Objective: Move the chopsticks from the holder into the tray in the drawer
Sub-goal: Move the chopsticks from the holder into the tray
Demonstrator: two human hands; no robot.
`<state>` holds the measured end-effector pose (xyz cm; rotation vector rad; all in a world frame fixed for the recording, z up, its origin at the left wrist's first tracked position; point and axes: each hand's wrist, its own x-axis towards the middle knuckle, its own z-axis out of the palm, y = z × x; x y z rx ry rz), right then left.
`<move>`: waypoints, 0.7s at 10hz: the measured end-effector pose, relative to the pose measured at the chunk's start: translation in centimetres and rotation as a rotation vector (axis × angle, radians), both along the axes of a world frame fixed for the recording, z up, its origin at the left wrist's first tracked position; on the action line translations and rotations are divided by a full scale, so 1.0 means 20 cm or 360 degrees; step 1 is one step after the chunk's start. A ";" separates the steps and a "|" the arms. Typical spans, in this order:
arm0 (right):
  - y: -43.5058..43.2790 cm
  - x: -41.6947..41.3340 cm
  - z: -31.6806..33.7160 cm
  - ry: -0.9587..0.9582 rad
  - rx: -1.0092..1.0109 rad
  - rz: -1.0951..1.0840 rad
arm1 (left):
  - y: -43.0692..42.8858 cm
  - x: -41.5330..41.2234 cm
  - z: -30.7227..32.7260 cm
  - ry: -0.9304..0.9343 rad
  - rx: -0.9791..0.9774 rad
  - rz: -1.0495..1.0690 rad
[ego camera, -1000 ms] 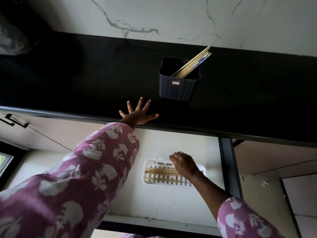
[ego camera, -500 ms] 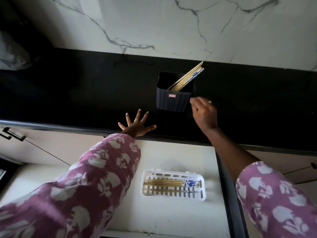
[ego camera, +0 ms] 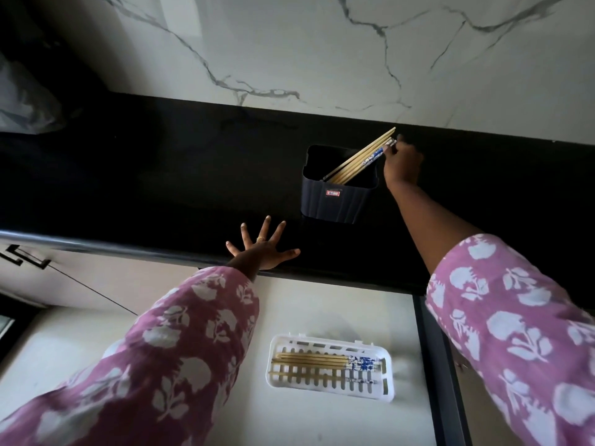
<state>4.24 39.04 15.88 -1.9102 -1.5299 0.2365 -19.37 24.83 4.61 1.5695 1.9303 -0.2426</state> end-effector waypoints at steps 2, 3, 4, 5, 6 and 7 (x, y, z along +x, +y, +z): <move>0.06 -0.01 0.00 0.0025 0.0011 -0.0025 | 0.01 -0.01 0.01 0.0002 -0.0012 -0.0007; 0.04 -0.02 0.01 0.0152 0.0042 -0.0124 | 0.00 0.00 0.01 -0.0002 -0.0009 -0.0004; 0.02 -0.02 0.03 0.0408 0.0026 -0.0155 | 0.00 0.00 0.00 0.0001 0.0003 0.0001; 0.00 -0.02 0.07 0.0540 0.0061 -0.0173 | 0.00 -0.01 0.00 0.0003 0.0006 -0.0006; -0.02 -0.01 0.12 0.0544 0.0116 -0.0256 | 0.00 -0.01 -0.01 0.0002 0.0015 0.0003; -0.06 0.02 0.19 0.0625 0.0196 -0.0294 | 0.00 0.00 -0.01 0.0000 0.0032 0.0003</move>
